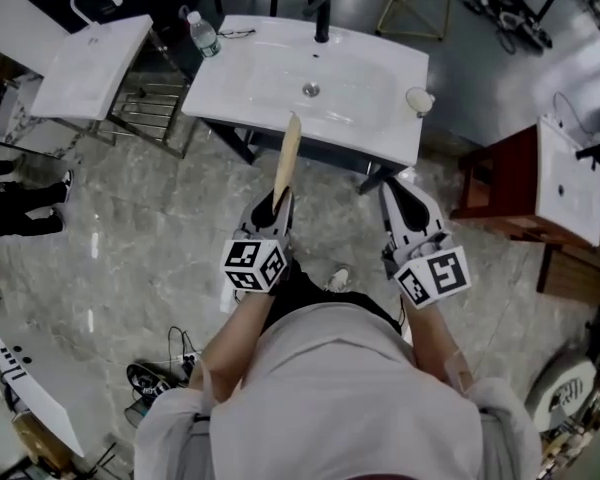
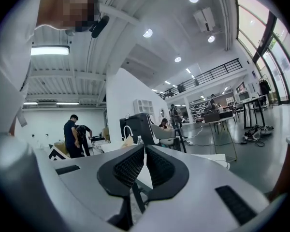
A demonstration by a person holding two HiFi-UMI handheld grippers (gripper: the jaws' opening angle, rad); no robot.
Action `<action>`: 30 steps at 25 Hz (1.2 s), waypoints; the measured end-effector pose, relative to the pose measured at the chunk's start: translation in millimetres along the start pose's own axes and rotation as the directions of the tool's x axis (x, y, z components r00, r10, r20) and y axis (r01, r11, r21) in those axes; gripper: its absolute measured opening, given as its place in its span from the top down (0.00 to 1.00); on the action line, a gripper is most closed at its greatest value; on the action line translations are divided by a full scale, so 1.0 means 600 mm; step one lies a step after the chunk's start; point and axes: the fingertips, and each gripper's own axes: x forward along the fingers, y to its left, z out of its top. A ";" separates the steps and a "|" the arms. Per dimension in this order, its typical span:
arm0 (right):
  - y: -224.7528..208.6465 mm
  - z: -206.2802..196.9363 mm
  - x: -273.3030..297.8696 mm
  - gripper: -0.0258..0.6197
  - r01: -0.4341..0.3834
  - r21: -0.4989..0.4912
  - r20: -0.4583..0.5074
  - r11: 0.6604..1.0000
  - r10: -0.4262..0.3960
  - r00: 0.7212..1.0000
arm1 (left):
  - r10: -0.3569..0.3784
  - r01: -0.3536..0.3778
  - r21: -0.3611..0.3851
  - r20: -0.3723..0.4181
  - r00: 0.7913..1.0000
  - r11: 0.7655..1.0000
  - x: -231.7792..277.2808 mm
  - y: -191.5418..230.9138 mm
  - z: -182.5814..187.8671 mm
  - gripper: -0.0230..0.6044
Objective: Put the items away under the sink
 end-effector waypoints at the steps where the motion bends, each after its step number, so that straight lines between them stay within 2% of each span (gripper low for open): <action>1: 0.000 0.002 0.010 0.90 0.008 0.001 0.003 1.000 -0.008 1.000 | -0.001 0.001 0.001 -0.010 1.000 1.000 0.003 0.010 -0.001 0.87; 5: -0.007 -0.007 0.038 0.90 0.041 0.008 -0.019 0.999 -0.041 0.999 | -0.009 0.009 0.002 -0.051 0.999 1.000 0.027 0.045 -0.007 0.87; 10: -0.009 -0.034 0.071 0.90 0.088 -0.030 -0.079 0.996 -0.090 0.993 | -0.030 0.029 -0.014 -0.097 0.995 0.999 0.061 0.092 -0.031 0.87; 18: -0.025 -0.092 0.131 0.89 0.128 -0.072 -0.145 0.989 -0.137 0.980 | -0.029 0.028 -0.007 -0.135 0.990 1.000 0.134 0.168 -0.077 0.87; 22: -0.032 -0.123 0.151 0.90 0.105 -0.076 -0.137 0.992 -0.115 0.984 | -0.011 0.009 -0.009 -0.167 0.986 1.000 0.149 0.185 -0.115 0.87; 26: -0.050 -0.163 0.160 0.89 0.062 -0.088 -0.138 0.994 -0.074 0.988 | 0.028 -0.029 -0.003 -0.154 0.988 1.000 0.154 0.190 -0.144 0.87; 30: -0.069 -0.224 0.157 0.90 0.044 -0.089 -0.170 0.995 -0.059 0.984 | 0.069 -0.074 -0.019 -0.177 0.982 0.997 0.140 0.203 -0.209 0.87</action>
